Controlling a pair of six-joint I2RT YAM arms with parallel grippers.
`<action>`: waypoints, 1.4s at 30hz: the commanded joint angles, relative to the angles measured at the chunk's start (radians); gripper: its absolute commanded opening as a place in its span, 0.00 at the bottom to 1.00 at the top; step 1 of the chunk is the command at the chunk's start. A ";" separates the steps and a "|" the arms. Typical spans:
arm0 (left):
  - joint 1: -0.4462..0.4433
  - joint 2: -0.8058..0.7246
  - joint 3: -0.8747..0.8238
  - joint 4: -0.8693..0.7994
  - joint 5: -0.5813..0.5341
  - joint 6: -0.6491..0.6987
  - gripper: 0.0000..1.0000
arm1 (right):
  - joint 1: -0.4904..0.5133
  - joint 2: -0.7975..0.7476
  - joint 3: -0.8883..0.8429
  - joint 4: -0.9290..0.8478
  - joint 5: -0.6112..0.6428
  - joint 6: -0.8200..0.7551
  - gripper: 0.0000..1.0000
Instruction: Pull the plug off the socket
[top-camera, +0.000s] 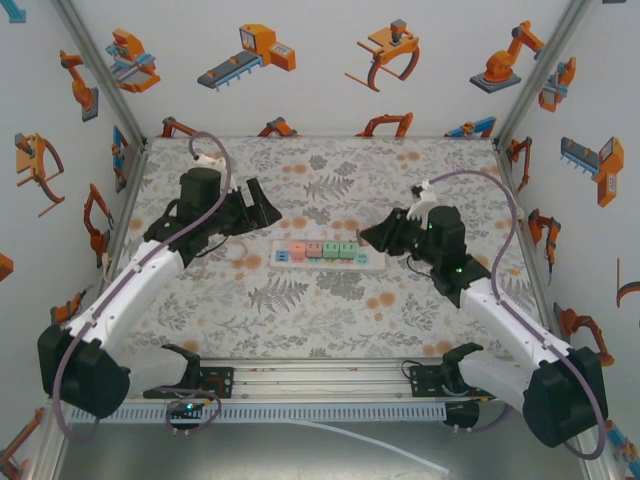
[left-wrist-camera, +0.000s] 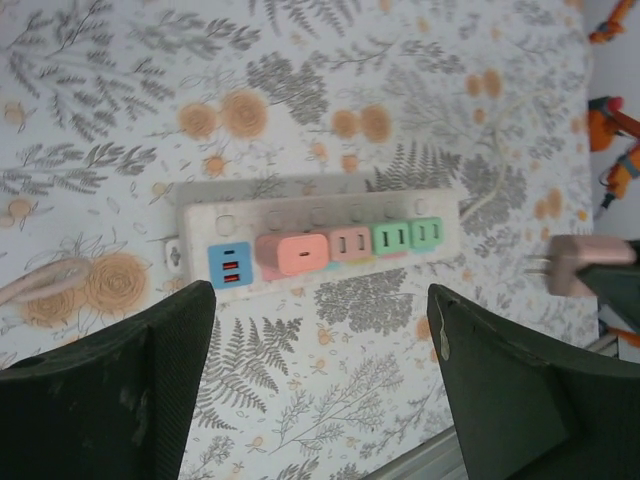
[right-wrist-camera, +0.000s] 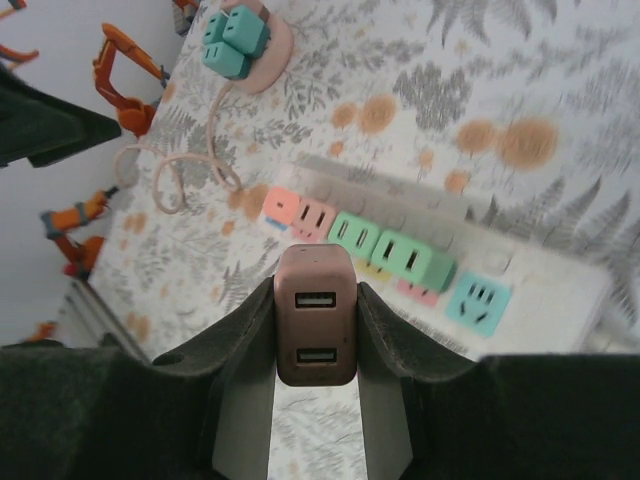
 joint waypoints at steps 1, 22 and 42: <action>-0.013 -0.075 -0.017 0.019 0.130 0.179 0.83 | 0.009 -0.025 -0.084 0.048 0.016 0.303 0.19; -0.270 -0.358 -0.256 -0.028 0.507 1.016 0.97 | 0.018 0.245 -0.319 0.256 0.016 0.384 0.23; -0.285 -0.264 -0.222 -0.048 0.456 0.971 0.97 | 0.027 0.180 -0.266 -0.019 0.171 0.302 0.67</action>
